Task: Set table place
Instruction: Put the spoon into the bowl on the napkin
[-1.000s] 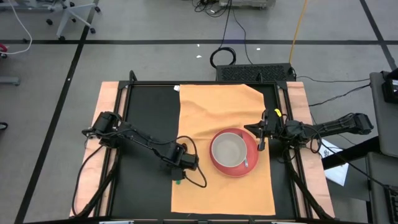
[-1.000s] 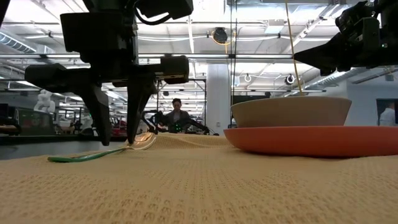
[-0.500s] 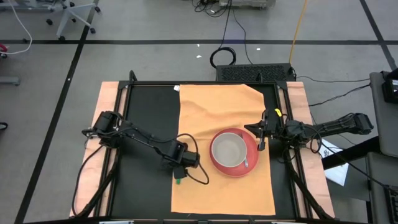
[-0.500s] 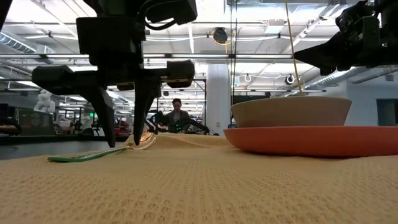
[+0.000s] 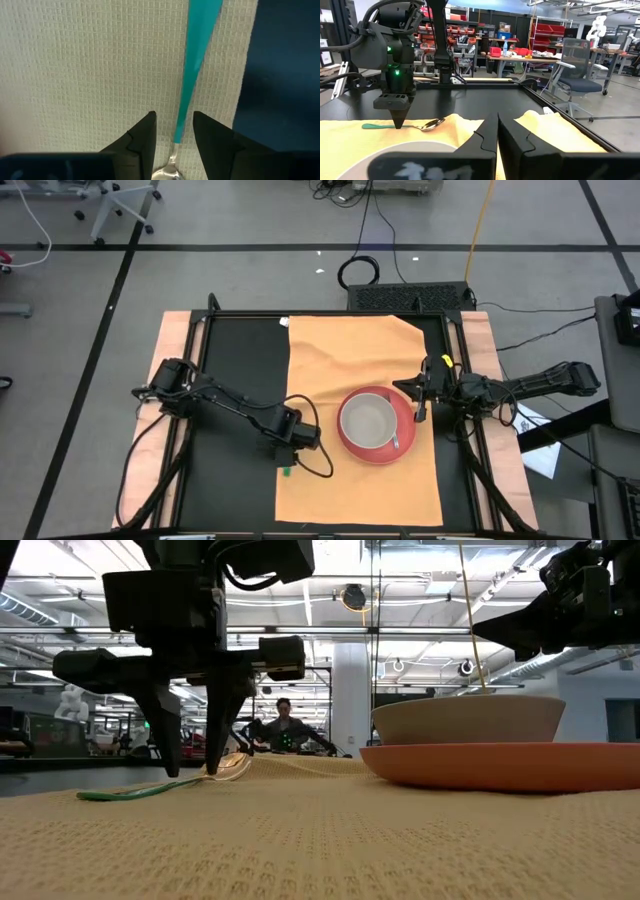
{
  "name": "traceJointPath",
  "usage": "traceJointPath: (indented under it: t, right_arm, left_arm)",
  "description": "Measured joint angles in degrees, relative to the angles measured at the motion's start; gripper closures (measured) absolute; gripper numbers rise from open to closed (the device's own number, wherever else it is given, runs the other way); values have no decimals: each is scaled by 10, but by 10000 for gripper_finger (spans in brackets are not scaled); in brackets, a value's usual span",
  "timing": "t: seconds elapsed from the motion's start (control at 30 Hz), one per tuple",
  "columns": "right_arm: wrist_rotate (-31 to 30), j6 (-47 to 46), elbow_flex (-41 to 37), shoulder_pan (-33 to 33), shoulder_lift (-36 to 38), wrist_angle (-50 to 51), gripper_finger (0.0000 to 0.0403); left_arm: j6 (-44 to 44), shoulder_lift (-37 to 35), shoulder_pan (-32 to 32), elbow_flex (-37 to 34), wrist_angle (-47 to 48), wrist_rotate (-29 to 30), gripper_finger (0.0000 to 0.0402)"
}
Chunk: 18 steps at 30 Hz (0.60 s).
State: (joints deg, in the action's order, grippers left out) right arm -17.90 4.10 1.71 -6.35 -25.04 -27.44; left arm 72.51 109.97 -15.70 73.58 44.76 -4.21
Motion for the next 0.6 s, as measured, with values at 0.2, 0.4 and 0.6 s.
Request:
traceJointPath:
  t: [0.2, 0.4, 0.6]
  right_arm:
    - [0, 0, 0, 0, 0, 0, 403]
    - [0, 0, 0, 0, 0, -1, 403]
    - [0, 0, 0, 0, 0, -1, 403]
  left_arm:
    - [6, 2, 0, 0, -1, 0, 268]
    - [9, 20, -1, 0, 0, 5, 268]
    - [8, 21, -2, 1, -5, 12, 268]
